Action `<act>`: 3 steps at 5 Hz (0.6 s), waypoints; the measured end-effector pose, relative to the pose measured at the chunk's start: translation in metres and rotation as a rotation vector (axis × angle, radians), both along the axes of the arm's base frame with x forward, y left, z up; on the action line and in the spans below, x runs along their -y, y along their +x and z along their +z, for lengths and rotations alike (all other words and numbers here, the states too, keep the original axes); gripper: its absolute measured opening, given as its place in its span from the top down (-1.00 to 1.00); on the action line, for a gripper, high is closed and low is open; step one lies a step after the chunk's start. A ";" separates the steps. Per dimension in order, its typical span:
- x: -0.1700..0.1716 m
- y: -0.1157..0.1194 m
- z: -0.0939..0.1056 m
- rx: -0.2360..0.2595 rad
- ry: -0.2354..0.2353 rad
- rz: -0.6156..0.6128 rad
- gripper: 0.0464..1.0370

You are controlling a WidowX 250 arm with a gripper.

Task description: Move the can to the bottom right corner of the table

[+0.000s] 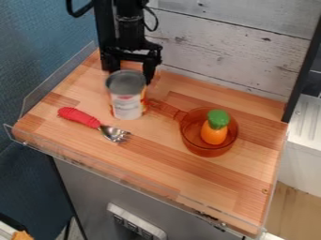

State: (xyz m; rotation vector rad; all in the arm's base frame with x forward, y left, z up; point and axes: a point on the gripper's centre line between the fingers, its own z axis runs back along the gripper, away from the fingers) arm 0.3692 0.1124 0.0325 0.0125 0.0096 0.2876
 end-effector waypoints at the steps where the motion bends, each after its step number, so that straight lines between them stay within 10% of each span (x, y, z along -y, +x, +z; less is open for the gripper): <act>1: 0.001 -0.017 0.006 -0.003 -0.008 -0.012 -0.93; 3: 0.005 -0.043 -0.002 -0.023 0.011 0.009 -0.93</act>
